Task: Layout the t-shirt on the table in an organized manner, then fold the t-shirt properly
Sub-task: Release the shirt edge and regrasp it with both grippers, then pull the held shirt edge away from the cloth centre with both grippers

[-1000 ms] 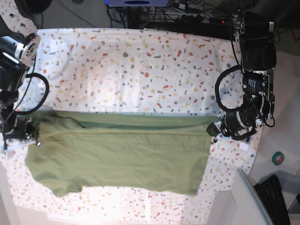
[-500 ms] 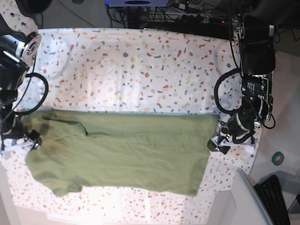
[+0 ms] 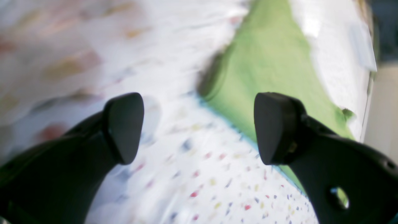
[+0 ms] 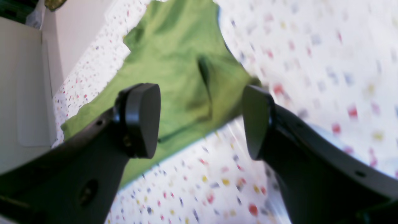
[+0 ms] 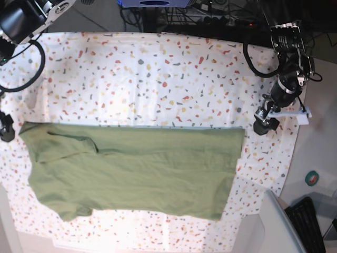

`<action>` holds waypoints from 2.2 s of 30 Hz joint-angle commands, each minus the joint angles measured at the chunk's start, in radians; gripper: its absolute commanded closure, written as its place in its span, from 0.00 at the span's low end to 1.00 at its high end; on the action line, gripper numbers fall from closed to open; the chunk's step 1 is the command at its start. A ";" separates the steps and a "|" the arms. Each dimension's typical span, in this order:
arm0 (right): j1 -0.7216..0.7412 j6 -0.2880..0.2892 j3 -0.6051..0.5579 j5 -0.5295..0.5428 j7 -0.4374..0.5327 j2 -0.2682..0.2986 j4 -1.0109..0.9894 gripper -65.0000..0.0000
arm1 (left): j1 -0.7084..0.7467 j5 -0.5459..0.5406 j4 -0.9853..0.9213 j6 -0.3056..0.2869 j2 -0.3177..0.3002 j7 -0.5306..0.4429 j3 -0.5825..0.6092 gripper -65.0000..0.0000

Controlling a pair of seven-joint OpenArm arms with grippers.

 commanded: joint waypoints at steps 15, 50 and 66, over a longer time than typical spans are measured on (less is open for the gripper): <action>0.112 0.005 0.030 -0.108 0.235 0.026 -0.452 0.40 | -0.182 -0.030 -0.350 -0.033 -0.006 -0.015 0.150 0.20; 0.273 0.005 0.031 -0.199 0.458 0.112 -0.828 1.00 | -0.323 0.121 -0.582 -0.031 0.021 -0.077 0.155 1.00; 0.088 0.005 0.039 -0.191 0.042 0.115 -0.378 1.00 | -0.026 0.119 -0.016 -0.028 0.001 0.261 0.102 1.00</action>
